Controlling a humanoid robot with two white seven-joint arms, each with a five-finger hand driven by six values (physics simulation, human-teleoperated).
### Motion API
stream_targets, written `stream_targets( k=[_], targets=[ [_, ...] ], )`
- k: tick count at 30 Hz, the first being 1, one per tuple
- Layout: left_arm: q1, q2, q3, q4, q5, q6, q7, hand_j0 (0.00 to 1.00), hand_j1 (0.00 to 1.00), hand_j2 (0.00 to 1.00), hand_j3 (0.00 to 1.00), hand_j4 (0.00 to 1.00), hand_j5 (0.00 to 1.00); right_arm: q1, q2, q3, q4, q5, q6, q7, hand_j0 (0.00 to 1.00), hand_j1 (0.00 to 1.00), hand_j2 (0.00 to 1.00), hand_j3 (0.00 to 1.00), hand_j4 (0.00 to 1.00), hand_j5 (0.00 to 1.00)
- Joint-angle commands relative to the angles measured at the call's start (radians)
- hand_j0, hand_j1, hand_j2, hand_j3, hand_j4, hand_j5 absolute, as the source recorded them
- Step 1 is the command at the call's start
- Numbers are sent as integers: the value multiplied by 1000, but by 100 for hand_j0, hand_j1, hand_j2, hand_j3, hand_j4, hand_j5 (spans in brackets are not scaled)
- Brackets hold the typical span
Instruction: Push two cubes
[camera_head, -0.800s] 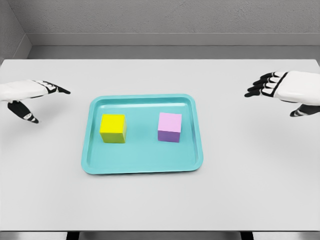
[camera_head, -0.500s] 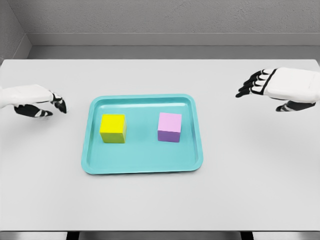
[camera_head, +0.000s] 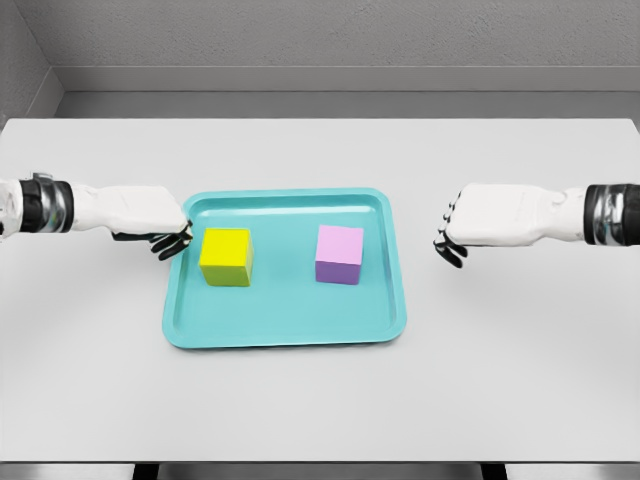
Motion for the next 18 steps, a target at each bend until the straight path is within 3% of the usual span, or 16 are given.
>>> stream_targets(
  k=[1, 3, 5, 9, 12, 18],
  targets=[
    [0, -2, -46, -53, -41, 2, 0, 0, 0, 0, 0, 0, 0, -2, 24, 28, 2, 29, 2, 0, 20, 20, 20, 20, 20, 20],
    [-8, 4, -43, -53, -48, 2, 0, 0, 0, 0, 0, 0, 0, -14, 50, 60, 12, 35, 2, 0, 20, 20, 20, 20, 20, 20],
    [-8, 0, -43, -53, -106, 2, 0, 0, 0, 0, 0, 0, 0, -31, 81, 79, 28, 64, 2, 0, 20, 20, 20, 20, 20, 20],
    [-15, 0, -40, -50, -107, 2, 0, 0, 0, 0, 0, 0, 0, -64, 119, 131, 69, 76, 2, 0, 23, 23, 23, 23, 23, 23],
    [-21, -2, -40, -49, -106, 2, 0, 0, 0, 0, 0, 0, 0, -101, 165, 175, 140, 79, 2, 0, 23, 23, 23, 23, 23, 23],
    [-29, 9, -37, -43, -104, 2, 0, 0, 0, 0, 0, 0, 0, -115, 185, 198, 149, 79, 2, 0, 24, 24, 24, 24, 24, 24]
  ],
)
